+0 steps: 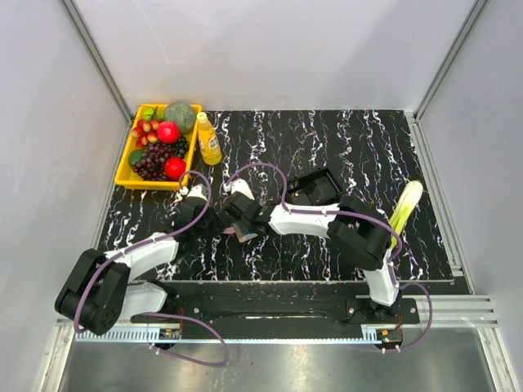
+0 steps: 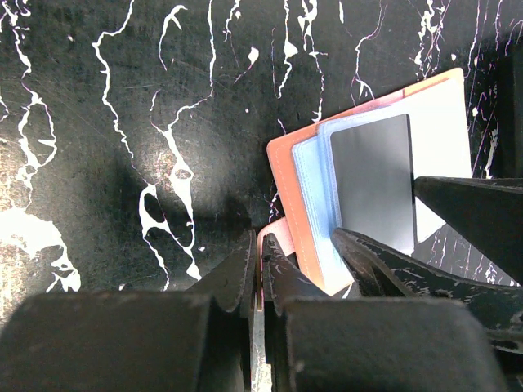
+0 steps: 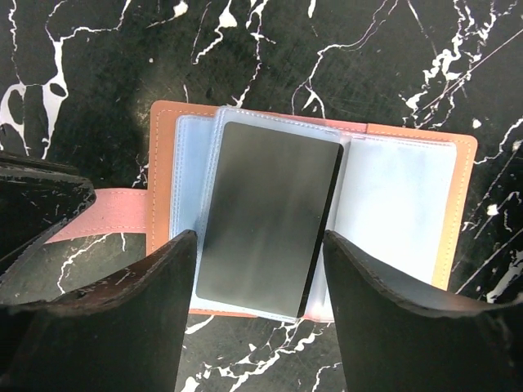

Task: Put the credit cards into the card holder
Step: Turn over the card slot in the card holder.

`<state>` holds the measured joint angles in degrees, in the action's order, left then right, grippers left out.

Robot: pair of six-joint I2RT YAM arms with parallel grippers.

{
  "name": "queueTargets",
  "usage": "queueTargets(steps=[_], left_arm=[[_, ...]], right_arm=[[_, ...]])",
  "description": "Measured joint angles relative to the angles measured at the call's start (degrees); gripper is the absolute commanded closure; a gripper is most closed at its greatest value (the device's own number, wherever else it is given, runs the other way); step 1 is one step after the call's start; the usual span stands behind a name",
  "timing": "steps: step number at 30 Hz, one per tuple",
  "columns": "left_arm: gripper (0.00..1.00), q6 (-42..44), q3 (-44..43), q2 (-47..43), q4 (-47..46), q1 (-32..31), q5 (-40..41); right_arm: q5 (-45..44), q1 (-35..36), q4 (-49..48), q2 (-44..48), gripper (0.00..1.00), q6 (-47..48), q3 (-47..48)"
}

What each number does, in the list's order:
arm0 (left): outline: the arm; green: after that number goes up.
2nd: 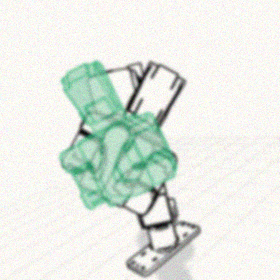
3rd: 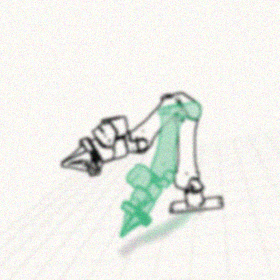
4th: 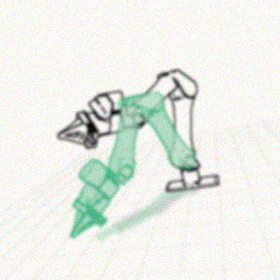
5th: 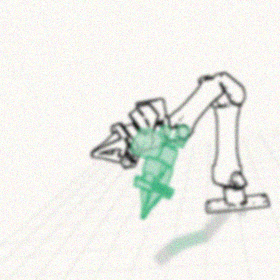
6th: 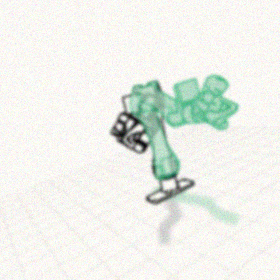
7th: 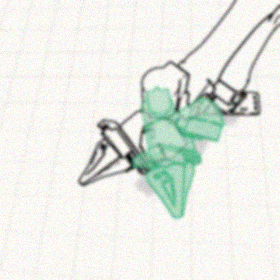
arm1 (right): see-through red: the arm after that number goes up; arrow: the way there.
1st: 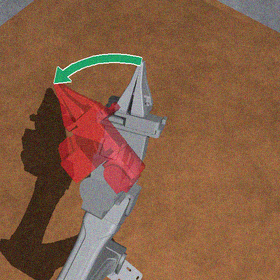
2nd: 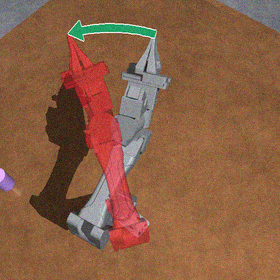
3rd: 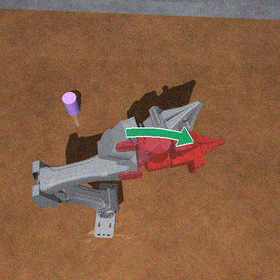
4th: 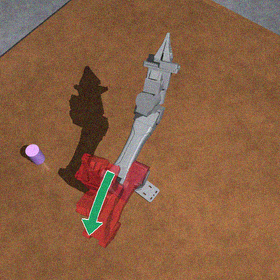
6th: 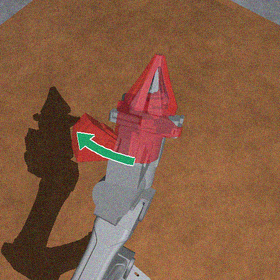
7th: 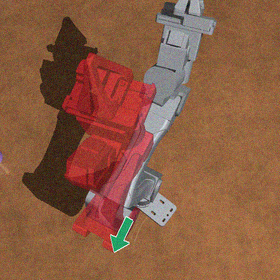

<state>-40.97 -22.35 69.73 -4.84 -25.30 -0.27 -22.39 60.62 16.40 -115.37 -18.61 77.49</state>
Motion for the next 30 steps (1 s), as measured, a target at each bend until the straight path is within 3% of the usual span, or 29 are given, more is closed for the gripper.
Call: queueTargets(steps=[30], left_arm=[[1.00,0.94,0.00,0.00,0.00,-0.15,0.02]], right_arm=[[-12.28,-1.09,2.73,3.89,0.25,7.04,0.76]])
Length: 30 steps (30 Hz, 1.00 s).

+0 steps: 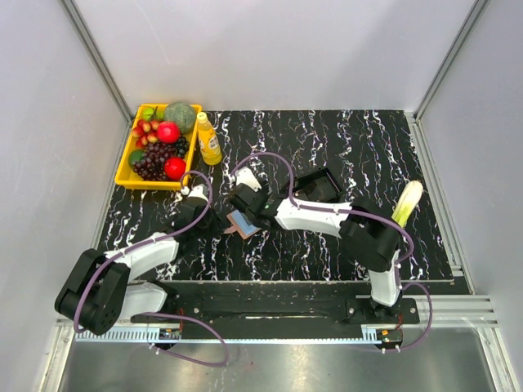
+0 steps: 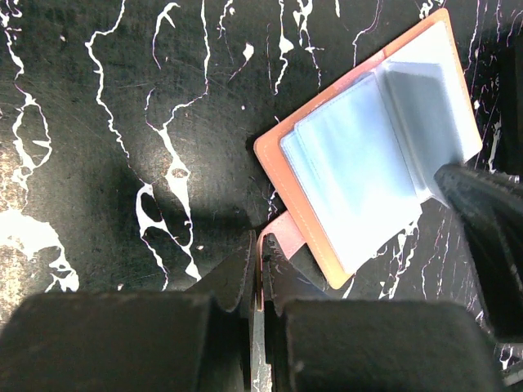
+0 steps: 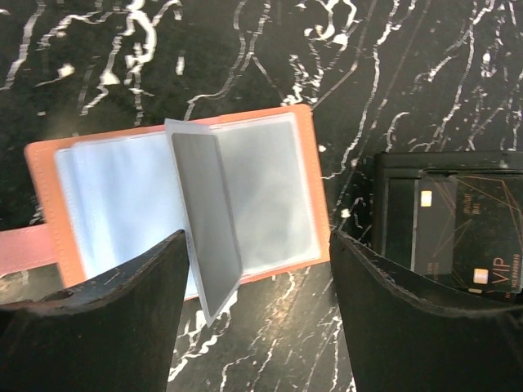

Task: Put the credit cards into the card holder
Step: Turn over the card slot in the card holder.

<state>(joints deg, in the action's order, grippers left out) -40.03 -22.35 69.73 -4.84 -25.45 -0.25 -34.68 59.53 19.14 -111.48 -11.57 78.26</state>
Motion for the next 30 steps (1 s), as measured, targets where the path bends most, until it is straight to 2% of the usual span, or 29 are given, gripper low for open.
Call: queueTargets(steps=[12,14,15,16,17,18,20,22,23,27,30], left_arm=[[1.00,1.75,-0.35,-0.61,2.36,0.02,1.90],[0.79,2.27,-0.92,-0.68,2.93,0.31,2.21],[0.76,2.58,-1.27,-0.68,3.30,0.57,2.38],[0.65,2.89,-1.62,-0.70,3.69,0.87,2.51],[0.45,3.06,-2.10,-0.76,4.35,1.33,2.62],[0.37,3.28,-2.58,-1.01,5.09,1.97,2.84],[0.33,3.98,-3.48,-2.16,6.78,3.23,3.21],[0.10,4.66,-4.81,-3.69,8.66,4.22,3.58],[0.04,5.16,-5.53,-4.31,9.27,4.52,3.76],[0.01,6.14,-9.14,-6.64,10.58,4.74,4.09],[0.01,7.28,-12.15,-6.75,10.80,4.70,3.63]], right_arm=[[-0.42,-4.61,-0.02,-0.02,0.25,1.53,-0.50],[-0.37,-4.74,-0.07,0.09,0.25,1.81,-0.52],[-0.31,-4.83,-0.31,0.35,0.25,1.97,-0.70],[0.00,-4.98,-0.46,0.94,0.25,1.99,-1.05],[0.52,-5.35,-0.50,2.03,0.26,1.95,-1.53],[1.40,-6.05,-0.48,3.43,0.26,1.92,-2.03],[3.23,-8.63,-0.72,7.56,0.25,1.79,-3.43],[4.66,-12.35,-0.83,11.85,0.23,1.77,-4.26],[5.46,-14.56,-0.83,13.97,0.20,1.84,-4.35],[6.86,-21.33,-0.83,18.53,0.19,1.95,-4.37],[8.59,-23.61,-0.04,18.12,0.25,2.40,-5.01]])
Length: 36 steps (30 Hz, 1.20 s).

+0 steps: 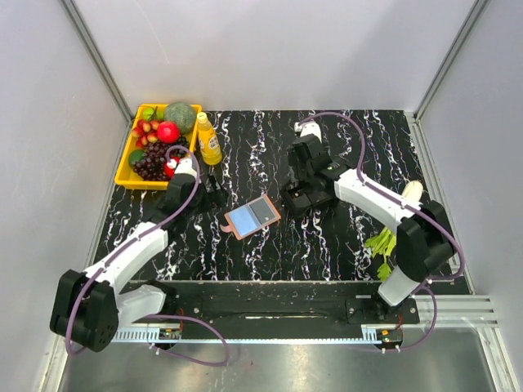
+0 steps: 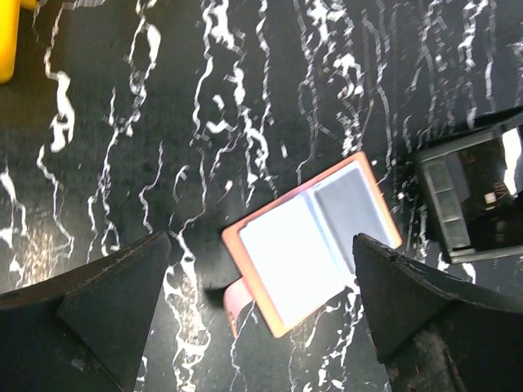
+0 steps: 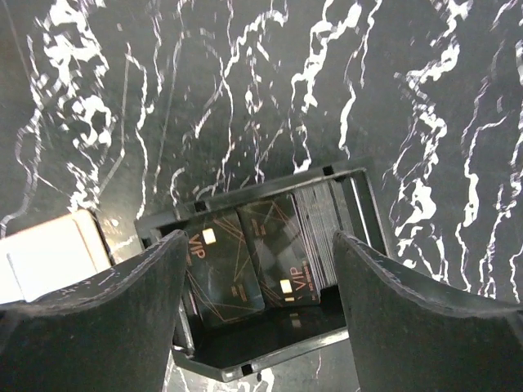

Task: Put the credit cards into the card holder
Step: Turn over the card slot in the card holder, then pick up the credit card from the storage box.

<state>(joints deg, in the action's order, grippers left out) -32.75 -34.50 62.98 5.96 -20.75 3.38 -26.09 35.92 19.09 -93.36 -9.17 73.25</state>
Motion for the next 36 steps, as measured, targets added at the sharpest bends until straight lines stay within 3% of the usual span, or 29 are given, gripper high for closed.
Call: queueTargets(steps=[6,16,19,23,28,30,32,34,36], left_arm=[[0.01,2.89,-6.84,5.20,-0.76,-3.76,-0.15],[0.01,3.19,-19.96,25.53,-4.04,-12.26,-3.89],[0.01,2.49,-20.52,29.20,-5.03,-12.81,-6.03],[0.01,1.97,-20.52,31.23,-5.40,-13.11,-8.22],[0.01,1.62,-20.52,31.39,-6.58,-13.11,-10.01],[0.01,1.62,-20.52,31.39,-6.95,-13.11,-10.58],[0.01,1.64,-20.55,31.56,-7.17,-13.11,-11.02],[0.01,1.64,-20.55,31.80,-7.19,-13.11,-11.37],[0.01,1.64,-20.55,31.89,-7.19,-13.11,-11.58]], right_arm=[[3.91,-2.75,3.96,-4.44,0.31,1.36,-0.66],[5.68,-5.66,7.39,-11.98,0.32,1.49,-0.52],[5.79,-6.16,7.54,-13.60,0.36,1.75,-0.33],[4.94,-6.29,9.03,-15.47,0.31,2.43,1.38],[3.85,-6.34,9.51,-15.91,0.34,3.21,1.40],[3.32,-6.27,9.53,-16.44,0.38,3.37,1.66],[3.13,-6.23,9.70,-16.70,0.54,3.39,2.14],[3.06,-6.25,9.57,-16.85,0.61,3.54,2.54],[2.64,-6.23,9.27,-16.85,0.74,3.56,2.84]])
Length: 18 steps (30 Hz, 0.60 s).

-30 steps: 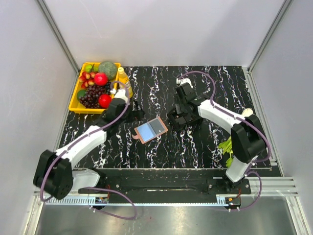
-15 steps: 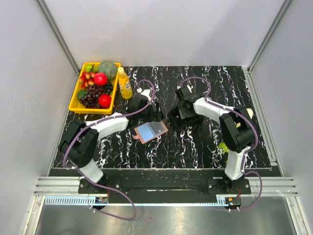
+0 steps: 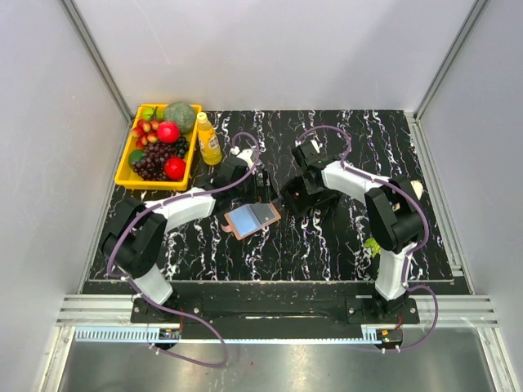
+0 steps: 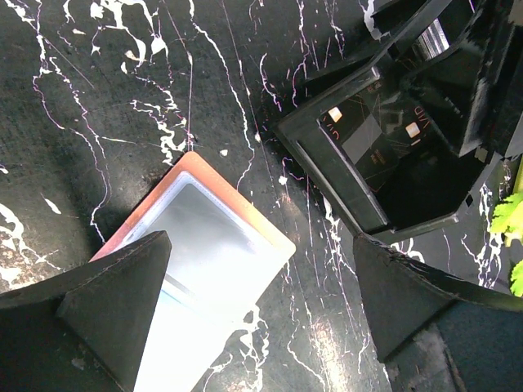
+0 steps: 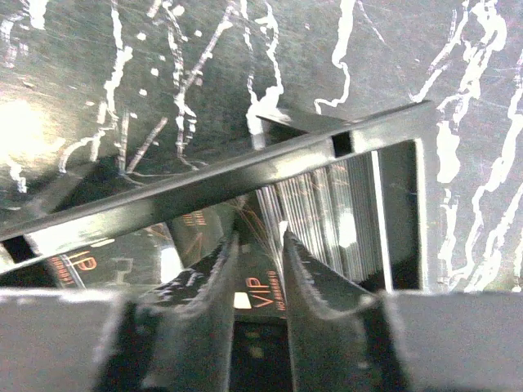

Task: Put the credit cards into the card holder
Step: Pick up the credit card from the storage box.

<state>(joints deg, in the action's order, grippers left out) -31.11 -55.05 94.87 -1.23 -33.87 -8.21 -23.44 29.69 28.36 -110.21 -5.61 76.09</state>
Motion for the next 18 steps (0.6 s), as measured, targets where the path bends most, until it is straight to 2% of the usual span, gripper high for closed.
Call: queueTargets(steps=[5,8,18], left_arm=[[0.01,0.00,0.00,0.04,-0.09,0.00,-0.50],[0.01,0.00,0.00,0.28,-0.20,0.00,-0.92],[0.01,0.00,-0.02,1.01,-0.24,0.00,-1.97]], right_arm=[[-0.42,-0.02,-0.57,0.13,0.85,0.24,0.09],[-1.03,0.00,-0.68,0.13,1.00,0.59,0.17],[0.20,-0.24,-0.61,0.66,1.00,0.90,0.31]])
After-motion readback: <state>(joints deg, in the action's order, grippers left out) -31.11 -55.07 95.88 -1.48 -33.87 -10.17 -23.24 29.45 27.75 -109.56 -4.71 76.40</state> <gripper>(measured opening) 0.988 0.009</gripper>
